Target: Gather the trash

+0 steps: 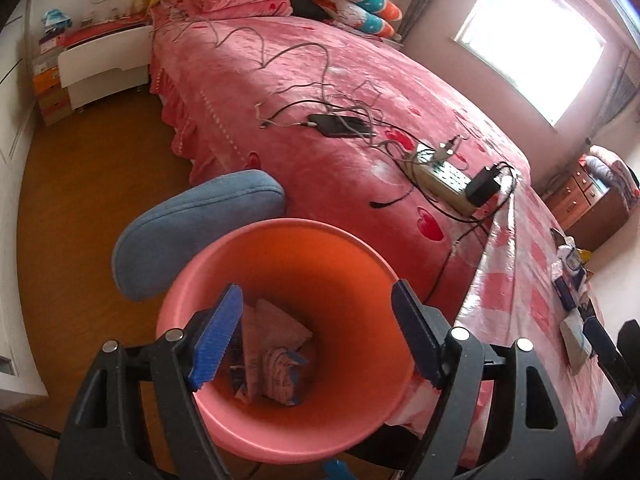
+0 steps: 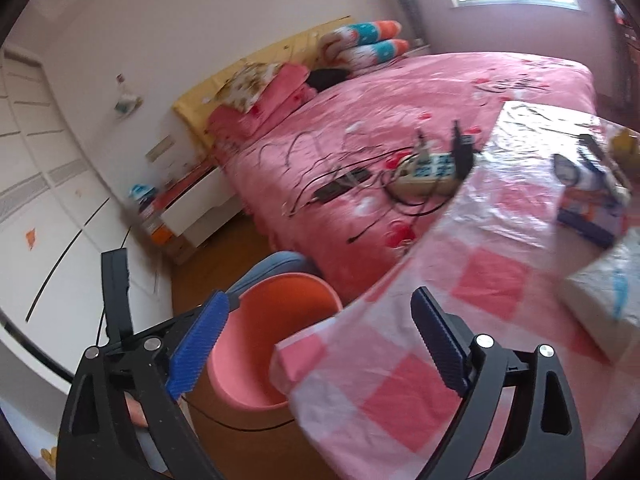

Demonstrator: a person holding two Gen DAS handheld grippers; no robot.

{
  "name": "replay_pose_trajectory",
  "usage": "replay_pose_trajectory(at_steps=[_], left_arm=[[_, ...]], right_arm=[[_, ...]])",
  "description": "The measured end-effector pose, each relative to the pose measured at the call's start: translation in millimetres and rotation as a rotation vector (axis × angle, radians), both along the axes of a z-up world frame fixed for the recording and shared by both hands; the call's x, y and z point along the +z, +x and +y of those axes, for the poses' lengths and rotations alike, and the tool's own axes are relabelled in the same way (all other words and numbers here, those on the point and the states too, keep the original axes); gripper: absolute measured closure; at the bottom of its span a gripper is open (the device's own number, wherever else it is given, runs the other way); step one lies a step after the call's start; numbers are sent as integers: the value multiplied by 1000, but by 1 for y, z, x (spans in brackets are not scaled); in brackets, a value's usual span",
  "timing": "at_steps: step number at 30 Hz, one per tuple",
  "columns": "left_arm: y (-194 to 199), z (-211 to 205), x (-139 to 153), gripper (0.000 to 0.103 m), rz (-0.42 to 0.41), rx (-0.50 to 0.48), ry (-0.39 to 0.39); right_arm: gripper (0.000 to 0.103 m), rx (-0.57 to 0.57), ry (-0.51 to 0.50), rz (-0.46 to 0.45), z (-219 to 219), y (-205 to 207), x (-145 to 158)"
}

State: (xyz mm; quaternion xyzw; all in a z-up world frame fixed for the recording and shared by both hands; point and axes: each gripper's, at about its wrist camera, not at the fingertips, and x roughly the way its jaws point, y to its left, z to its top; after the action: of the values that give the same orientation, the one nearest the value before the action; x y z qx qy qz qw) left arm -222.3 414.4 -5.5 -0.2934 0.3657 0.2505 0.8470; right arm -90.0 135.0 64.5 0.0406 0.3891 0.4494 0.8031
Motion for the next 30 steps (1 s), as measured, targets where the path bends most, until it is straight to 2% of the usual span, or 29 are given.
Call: replay_pose_trajectory(at_steps=[8,12,30], left_arm=[[12,-26,15,25,-26,-78,22],[19,-41,25,22,-34,-120,37],[52,-114,51,21,-38,-280,99]], right_arm=[[9,-89,-39,-23,-31,10,-5],[9,-119,-48,-65,-48,11,-2],[9,-197,1,-80,-107,25,5]])
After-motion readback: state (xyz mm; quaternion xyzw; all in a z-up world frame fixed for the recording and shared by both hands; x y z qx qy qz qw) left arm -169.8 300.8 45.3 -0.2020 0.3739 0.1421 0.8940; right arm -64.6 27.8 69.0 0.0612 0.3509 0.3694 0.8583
